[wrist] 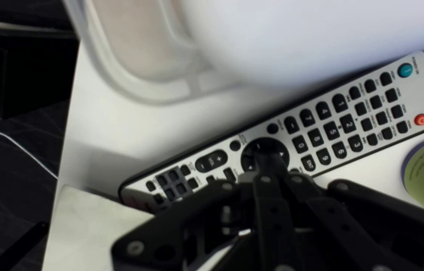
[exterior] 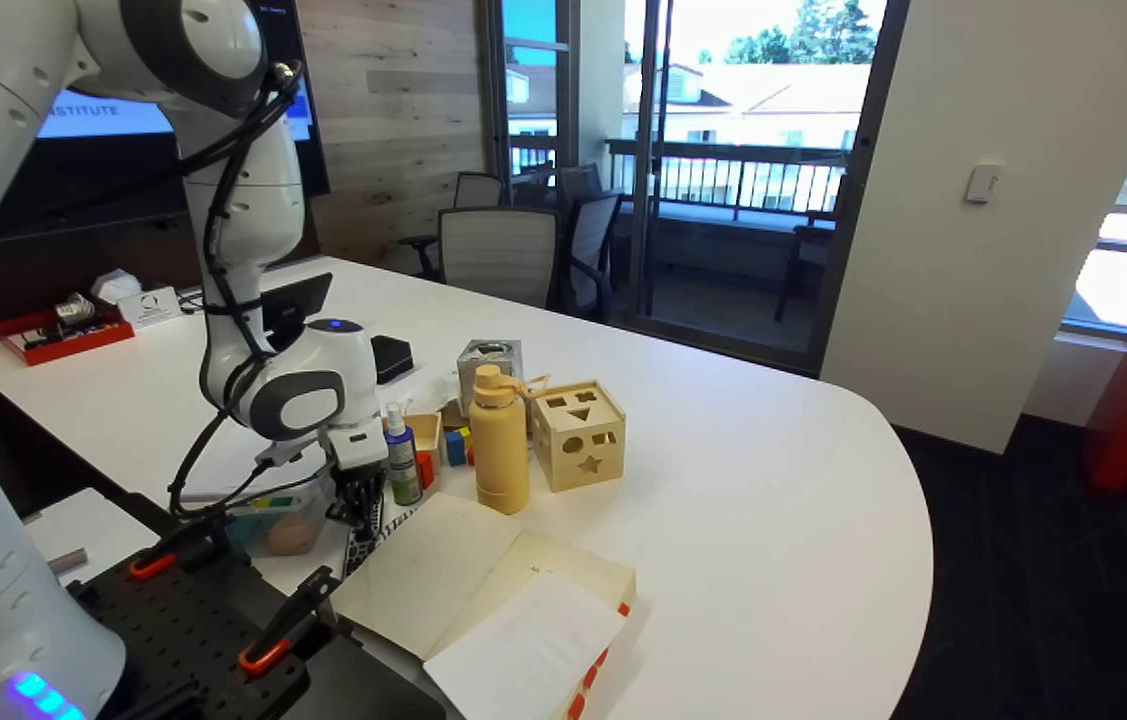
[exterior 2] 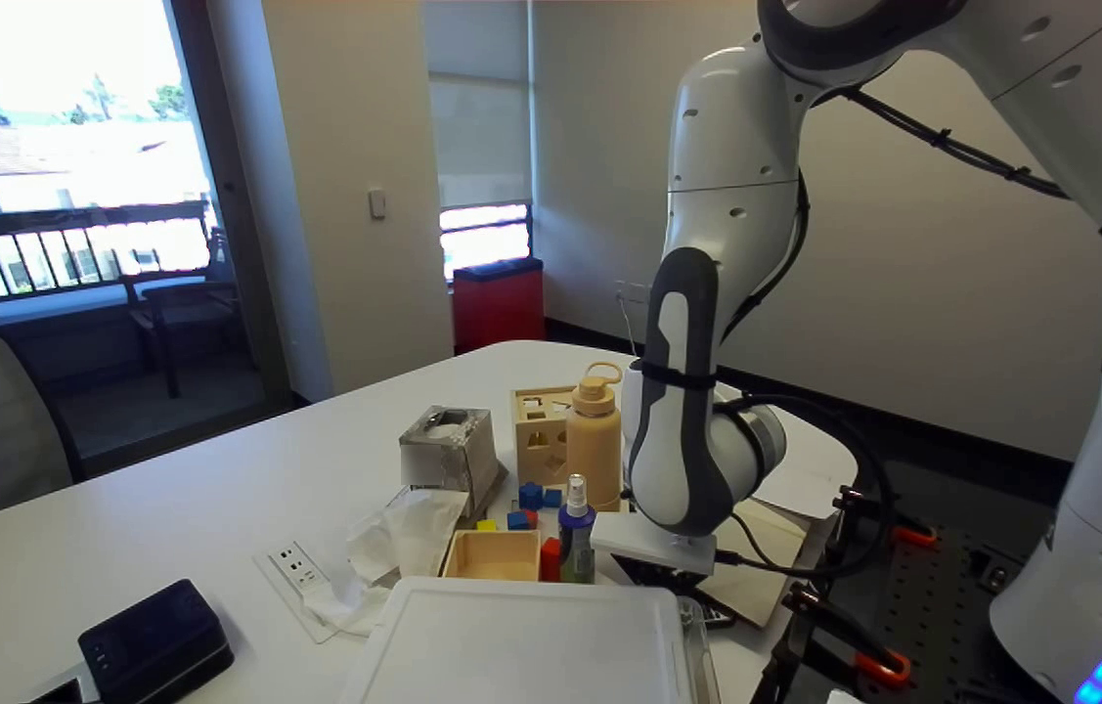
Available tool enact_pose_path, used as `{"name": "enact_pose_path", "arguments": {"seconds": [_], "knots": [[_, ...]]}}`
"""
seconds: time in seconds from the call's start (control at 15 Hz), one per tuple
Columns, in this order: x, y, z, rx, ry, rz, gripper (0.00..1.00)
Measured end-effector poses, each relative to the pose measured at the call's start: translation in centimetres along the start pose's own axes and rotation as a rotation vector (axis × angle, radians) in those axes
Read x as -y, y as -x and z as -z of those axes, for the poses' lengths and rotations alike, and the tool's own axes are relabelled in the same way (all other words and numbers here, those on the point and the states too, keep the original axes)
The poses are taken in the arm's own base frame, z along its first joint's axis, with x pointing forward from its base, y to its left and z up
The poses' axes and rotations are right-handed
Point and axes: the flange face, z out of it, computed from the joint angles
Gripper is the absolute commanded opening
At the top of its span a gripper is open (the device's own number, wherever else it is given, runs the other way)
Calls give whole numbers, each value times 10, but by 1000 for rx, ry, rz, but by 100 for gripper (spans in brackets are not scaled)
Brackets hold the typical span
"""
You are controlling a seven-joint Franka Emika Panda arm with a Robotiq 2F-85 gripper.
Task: Press a button on the remote
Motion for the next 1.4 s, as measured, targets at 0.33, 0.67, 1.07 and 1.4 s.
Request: {"name": "enact_pose_path", "arguments": {"seconds": [0.33,0.67,1.07,1.4], "knots": [[0,0,0,0,-1,0,0],[0,0,0,0,-1,0,0],[17,15,63,-59,-148,163,0],[34,33,165,-129,-327,316,0]]}}
